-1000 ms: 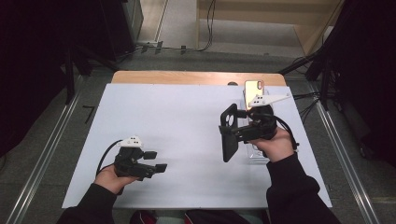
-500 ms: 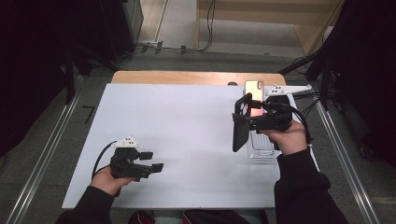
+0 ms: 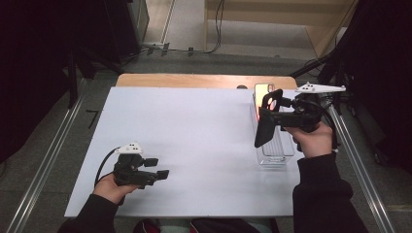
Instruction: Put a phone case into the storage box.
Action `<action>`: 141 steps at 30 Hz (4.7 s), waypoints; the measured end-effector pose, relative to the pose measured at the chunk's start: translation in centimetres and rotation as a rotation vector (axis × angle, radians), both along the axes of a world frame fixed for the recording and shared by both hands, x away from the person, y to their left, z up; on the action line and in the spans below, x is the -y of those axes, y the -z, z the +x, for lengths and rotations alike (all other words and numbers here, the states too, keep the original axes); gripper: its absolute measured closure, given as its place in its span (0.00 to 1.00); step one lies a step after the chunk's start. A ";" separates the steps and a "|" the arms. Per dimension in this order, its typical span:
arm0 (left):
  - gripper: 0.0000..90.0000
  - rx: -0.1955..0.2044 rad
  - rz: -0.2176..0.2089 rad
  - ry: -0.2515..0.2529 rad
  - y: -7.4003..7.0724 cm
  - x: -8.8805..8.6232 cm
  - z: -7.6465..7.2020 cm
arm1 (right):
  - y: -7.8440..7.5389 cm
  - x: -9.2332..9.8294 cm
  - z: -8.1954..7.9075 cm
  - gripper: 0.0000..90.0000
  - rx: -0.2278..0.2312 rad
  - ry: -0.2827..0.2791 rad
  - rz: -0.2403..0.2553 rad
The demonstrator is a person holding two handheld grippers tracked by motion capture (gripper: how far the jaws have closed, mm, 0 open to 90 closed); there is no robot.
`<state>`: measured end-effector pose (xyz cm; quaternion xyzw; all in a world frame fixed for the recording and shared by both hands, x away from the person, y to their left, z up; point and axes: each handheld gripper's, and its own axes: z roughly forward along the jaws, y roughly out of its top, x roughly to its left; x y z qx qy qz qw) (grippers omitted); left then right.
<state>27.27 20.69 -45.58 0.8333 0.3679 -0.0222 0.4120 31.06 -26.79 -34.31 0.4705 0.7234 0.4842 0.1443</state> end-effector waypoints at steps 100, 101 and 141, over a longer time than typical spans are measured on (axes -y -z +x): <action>0.32 -0.004 -0.025 -0.027 0.0 -0.6 0.5 | 10.4 -0.4 16.7 0.12 -0.080 0.524 -0.186; 0.32 -0.005 -0.025 -0.027 0.0 -0.6 0.5 | 10.5 -0.4 16.7 0.12 -0.088 0.524 -0.190; 0.32 0.009 -0.028 -0.040 -0.2 -0.7 0.6 | 11.1 0.0 16.9 0.00 -0.098 0.446 -0.162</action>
